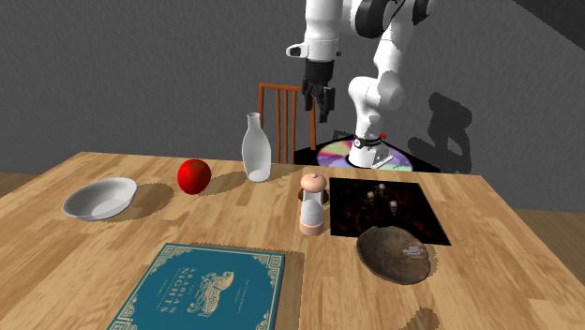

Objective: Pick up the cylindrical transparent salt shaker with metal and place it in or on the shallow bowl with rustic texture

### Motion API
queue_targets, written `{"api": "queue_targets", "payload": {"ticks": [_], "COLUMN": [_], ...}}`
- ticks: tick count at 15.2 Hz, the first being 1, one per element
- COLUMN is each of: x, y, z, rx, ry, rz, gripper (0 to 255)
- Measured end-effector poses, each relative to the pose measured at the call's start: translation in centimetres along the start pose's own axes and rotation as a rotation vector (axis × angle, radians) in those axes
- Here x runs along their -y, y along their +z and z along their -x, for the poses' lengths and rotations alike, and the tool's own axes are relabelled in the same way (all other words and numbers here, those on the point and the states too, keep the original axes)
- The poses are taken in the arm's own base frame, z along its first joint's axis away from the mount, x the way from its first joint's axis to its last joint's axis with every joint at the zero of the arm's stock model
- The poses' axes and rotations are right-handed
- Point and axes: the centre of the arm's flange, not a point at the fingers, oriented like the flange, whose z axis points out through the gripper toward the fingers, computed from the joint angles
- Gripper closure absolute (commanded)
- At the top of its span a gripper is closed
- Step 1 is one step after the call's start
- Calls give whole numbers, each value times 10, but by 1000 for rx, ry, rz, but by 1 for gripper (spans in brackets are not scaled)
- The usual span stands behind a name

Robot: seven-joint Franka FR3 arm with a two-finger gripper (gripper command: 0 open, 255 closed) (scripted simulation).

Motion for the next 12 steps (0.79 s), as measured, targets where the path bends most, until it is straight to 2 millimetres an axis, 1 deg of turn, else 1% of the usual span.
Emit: {"api": "queue_targets", "payload": {"ticks": [3, 6, 10, 12], "x": [32, 70, 108, 132], "y": [10, 31, 48, 58], "z": [-15, -28, -47, -60], "rx": [11, 22, 37, 43], "ry": [11, 21, 35, 42], "rz": [-7, -14, -23, -28], "gripper": [0, 0, 0, 0]}}
